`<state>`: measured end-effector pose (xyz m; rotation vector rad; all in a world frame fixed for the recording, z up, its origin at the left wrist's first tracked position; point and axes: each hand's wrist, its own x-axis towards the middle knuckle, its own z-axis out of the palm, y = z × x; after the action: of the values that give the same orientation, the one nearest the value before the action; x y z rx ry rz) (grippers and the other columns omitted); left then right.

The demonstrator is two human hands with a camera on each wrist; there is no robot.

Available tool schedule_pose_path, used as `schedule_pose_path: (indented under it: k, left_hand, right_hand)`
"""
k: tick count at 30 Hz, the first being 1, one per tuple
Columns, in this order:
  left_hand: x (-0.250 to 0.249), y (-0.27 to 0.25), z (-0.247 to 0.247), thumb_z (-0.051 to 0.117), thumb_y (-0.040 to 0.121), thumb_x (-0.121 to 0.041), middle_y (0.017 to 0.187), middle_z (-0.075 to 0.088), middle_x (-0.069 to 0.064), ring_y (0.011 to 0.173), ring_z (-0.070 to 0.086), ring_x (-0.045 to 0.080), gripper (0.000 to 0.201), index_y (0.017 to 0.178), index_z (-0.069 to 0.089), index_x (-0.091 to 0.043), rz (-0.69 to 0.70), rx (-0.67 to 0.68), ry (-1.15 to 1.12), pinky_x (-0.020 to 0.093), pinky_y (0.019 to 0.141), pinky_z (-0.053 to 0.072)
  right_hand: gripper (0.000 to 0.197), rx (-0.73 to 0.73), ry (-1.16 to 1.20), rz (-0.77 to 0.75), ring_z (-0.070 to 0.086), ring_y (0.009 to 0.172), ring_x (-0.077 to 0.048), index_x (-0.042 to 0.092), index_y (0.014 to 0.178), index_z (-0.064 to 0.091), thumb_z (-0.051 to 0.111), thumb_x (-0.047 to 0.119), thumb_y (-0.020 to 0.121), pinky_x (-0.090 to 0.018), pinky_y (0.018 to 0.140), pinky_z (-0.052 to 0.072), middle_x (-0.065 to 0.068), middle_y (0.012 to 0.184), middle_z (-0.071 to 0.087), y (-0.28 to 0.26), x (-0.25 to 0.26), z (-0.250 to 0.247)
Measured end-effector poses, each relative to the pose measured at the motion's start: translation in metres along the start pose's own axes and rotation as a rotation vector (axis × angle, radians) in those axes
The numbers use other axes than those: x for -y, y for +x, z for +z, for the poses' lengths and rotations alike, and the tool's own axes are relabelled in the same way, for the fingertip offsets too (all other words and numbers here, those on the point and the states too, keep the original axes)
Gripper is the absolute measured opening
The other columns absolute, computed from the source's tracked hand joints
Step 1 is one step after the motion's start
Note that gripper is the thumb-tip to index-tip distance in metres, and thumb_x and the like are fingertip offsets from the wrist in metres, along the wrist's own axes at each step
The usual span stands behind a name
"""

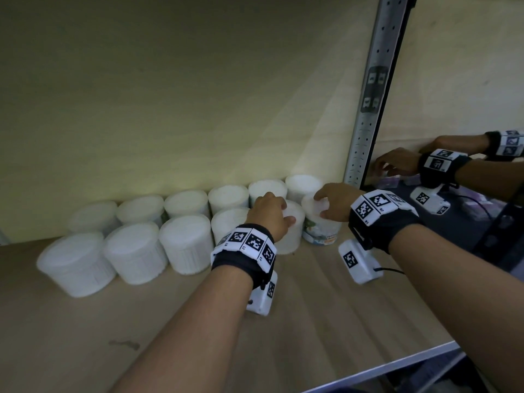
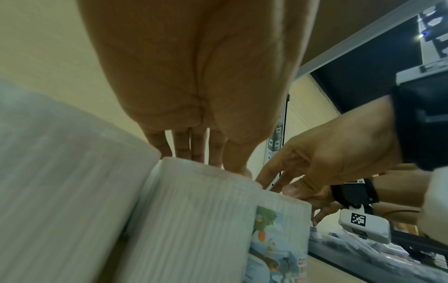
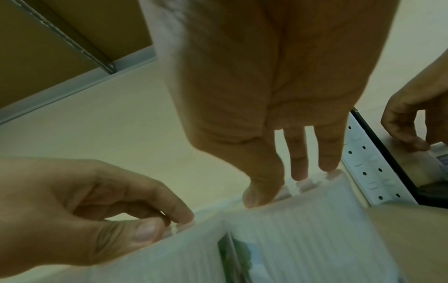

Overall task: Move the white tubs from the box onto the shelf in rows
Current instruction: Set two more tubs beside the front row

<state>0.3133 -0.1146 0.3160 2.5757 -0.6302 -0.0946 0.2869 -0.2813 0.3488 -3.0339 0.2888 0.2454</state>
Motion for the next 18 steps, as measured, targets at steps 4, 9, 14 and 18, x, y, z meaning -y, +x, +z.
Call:
schedule_pose_path:
  k: [4,9,14,18]
  left_hand:
    - [0.000,0.000,0.000,0.058,0.092,-0.032,0.138,0.043,0.010,0.130,0.038,0.026,0.047,0.133,0.050,-0.010,0.002,0.004,0.003,0.038,0.107,0.037]
    - [0.000,0.001,0.000,0.058,0.092,-0.032,0.137,0.044,0.010,0.129,0.040,0.026,0.046,0.132,0.050,-0.010,0.008,0.012,0.014,0.038,0.106,0.037]
    - [-0.001,0.001,-0.001,0.057,0.093,-0.027,0.137,0.045,0.011,0.128,0.041,0.027,0.044,0.133,0.050,-0.009,0.020,0.035,0.030,0.036,0.106,0.037]
    - [0.000,0.000,-0.004,0.054,0.095,-0.018,0.140,0.045,0.008,0.130,0.041,0.026,0.041,0.135,0.047,-0.013,0.041,0.103,0.034,0.037,0.111,0.033]
  right_hand:
    - [0.054,0.000,0.018,-0.028,0.039,0.138,-0.022,0.020,0.144,0.041,0.056,0.021,0.092,-0.030,0.114,0.033,-0.004,0.152,0.036,0.005,-0.005,0.003]
    - [0.053,-0.020,0.042,-0.041,0.039,0.138,-0.023,0.021,0.143,0.043,0.056,0.025,0.092,-0.029,0.113,0.032,-0.004,0.151,0.037,0.003,-0.011,0.007]
    - [0.053,-0.028,0.056,-0.049,0.043,0.135,-0.022,0.022,0.142,0.046,0.059,0.026,0.091,-0.031,0.111,0.036,-0.003,0.149,0.041,0.003,-0.013,0.007]
    - [0.052,-0.040,0.041,-0.055,0.048,0.131,-0.022,0.023,0.139,0.049,0.061,0.026,0.089,-0.032,0.110,0.040,-0.002,0.147,0.045,0.004,-0.011,0.006]
